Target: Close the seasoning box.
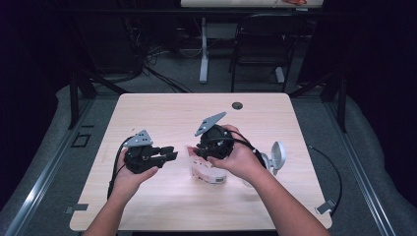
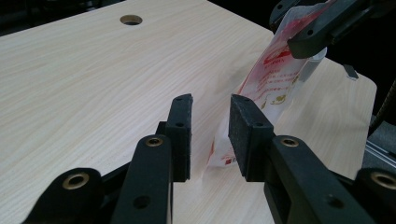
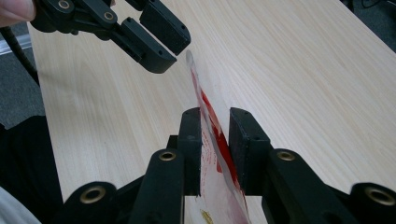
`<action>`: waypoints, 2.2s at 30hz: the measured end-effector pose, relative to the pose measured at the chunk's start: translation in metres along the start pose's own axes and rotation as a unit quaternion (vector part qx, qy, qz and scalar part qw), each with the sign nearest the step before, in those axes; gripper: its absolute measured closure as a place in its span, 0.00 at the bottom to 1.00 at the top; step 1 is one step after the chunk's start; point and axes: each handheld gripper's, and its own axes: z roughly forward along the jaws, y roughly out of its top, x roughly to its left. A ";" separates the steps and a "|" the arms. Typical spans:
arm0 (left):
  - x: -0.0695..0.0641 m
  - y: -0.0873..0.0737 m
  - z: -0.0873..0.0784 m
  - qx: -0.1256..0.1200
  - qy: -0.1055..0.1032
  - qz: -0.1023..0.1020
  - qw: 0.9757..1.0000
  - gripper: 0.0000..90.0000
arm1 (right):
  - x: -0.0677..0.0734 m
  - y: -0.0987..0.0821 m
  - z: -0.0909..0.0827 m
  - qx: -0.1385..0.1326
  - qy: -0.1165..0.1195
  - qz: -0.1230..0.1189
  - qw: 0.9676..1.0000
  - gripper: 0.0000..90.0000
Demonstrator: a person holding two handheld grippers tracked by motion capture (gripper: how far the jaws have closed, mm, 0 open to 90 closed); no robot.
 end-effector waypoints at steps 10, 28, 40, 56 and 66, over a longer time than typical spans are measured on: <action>0.000 0.000 0.001 0.003 -0.001 -0.001 1.000 0.78 | -0.002 0.000 0.003 0.009 0.002 -0.003 1.000 0.85; -0.001 -0.001 0.004 0.004 -0.013 -0.001 1.000 0.75 | -0.006 0.003 0.003 0.020 0.022 -0.040 0.999 1.00; -0.007 -0.003 0.018 0.026 -0.030 0.018 0.999 0.65 | -0.010 -0.002 -0.008 0.010 0.023 -0.048 0.999 1.00; -0.011 -0.007 0.030 0.021 -0.064 0.034 0.997 0.56 | -0.004 -0.001 -0.035 -0.025 0.028 -0.058 0.998 1.00; -0.015 -0.011 0.045 0.014 -0.110 0.049 0.993 0.51 | 0.001 0.006 -0.054 -0.040 0.026 -0.070 0.996 1.00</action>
